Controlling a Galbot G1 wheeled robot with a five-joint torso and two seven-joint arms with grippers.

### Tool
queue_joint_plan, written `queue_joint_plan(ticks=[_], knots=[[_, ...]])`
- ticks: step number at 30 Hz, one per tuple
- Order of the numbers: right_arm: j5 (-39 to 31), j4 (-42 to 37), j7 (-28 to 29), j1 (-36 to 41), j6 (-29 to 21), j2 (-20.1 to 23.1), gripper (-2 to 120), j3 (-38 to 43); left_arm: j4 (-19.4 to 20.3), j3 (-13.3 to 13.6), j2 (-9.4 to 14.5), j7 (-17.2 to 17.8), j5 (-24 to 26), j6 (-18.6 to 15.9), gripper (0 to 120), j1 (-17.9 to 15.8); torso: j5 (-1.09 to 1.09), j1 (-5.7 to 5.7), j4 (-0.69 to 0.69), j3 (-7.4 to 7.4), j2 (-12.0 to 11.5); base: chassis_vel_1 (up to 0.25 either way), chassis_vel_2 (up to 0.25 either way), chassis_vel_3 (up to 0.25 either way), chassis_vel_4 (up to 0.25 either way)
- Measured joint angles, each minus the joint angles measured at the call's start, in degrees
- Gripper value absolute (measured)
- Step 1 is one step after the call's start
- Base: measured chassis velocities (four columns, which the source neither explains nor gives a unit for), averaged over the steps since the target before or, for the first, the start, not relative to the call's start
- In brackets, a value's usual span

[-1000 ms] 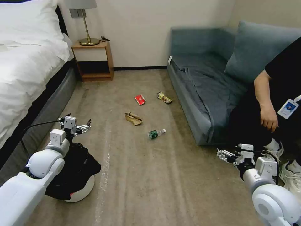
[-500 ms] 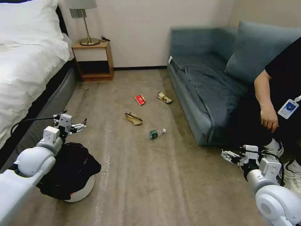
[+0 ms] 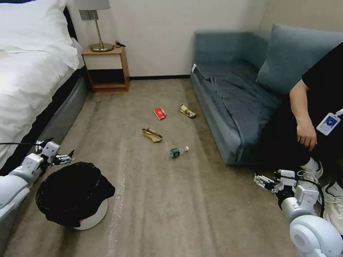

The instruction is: Pick up the trash bin, then pick up the garbage on the floor and place it into the trash bin.

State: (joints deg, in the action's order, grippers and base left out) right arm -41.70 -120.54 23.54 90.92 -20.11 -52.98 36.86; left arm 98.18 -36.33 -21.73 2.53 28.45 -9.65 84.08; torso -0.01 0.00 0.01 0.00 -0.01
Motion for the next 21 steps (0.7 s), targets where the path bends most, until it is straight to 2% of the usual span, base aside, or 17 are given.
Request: queue_joint_plan(ticks=[1, 2, 4, 5, 7, 8, 10, 17, 21], knots=[[0.0, 0.6, -0.3, -0.3, 0.2, 0.2, 100, -0.1, 0.2, -2.4, 0.9, 0.0, 0.0, -0.2, 97, 2.0, 0.03, 0.00, -0.01, 0.00, 0.0, 0.000, 0.000, 0.000, 0.000], [0.0, 0.6, -0.3, -0.3, 0.2, 0.2, 100, -0.1, 0.2, -2.4, 0.9, 0.0, 0.0, -0.2, 97, 2.0, 0.03, 0.00, -0.01, 0.00, 0.0, 0.000, 0.000, 0.000, 0.000], [-0.1, 1.5, -0.7, -1.2, 0.7, 0.6, 100, -0.5, 0.2, -6.2, 1.1, 0.1, 0.0, -0.7, 97, 4.7, 0.00, 0.00, -0.02, 0.00, 0.0, 0.000, 0.000, 0.000, 0.000], [-0.1, 1.5, -0.7, -1.2, 0.7, 0.6, 100, -0.5, 0.2, -6.2, 1.1, 0.1, 0.0, -0.7, 97, 4.7, 0.00, 0.00, -0.02, 0.00, 0.0, 0.000, 0.000, 0.000, 0.000], [-0.2, 2.3, -0.9, -2.2, 0.9, 0.8, 100, -1.2, -0.1, -8.6, 0.9, 0.2, 1.1, -1.6, 97, 7.3, 0.02, 0.00, -0.02, 0.00, 0.0, 0.000, 0.000, 0.000, 0.000], [-0.2, 2.3, -0.9, -2.2, 0.9, 0.8, 100, -1.2, -0.1, -8.6, 0.9, 0.2, 1.1, -1.6, 97, 7.3, 0.02, 0.00, -0.02, 0.00, 0.0, 0.000, 0.000, 0.000, 0.000], [-0.5, 2.9, -0.9, -3.7, 0.9, 0.8, 100, -2.4, -1.0, -9.6, -0.3, 0.2, 2.2, -3.2, 97, 9.5, -0.01, 0.00, -0.01, 0.00, 0.0, 0.000, 0.000, 0.000, 0.000], [-0.5, 4.1, -0.9, -5.5, 1.0, 0.8, 100, -4.4, -3.1, -9.4, -1.9, 0.0, 2.3, -5.3, 97, 11.0, 0.01, 0.00, 0.00, 0.00, 0.0, 0.000, 0.000, 0.000, 0.000], [-0.5, 4.8, -1.0, -6.2, 1.2, 0.7, 100, -5.4, -4.6, -7.2, -2.9, 0.0, 3.2, -6.9, 97, 10.6, 0.00, 0.00, 0.00, 0.00, 0.0, 0.000, 0.000, 0.000, 0.000]])
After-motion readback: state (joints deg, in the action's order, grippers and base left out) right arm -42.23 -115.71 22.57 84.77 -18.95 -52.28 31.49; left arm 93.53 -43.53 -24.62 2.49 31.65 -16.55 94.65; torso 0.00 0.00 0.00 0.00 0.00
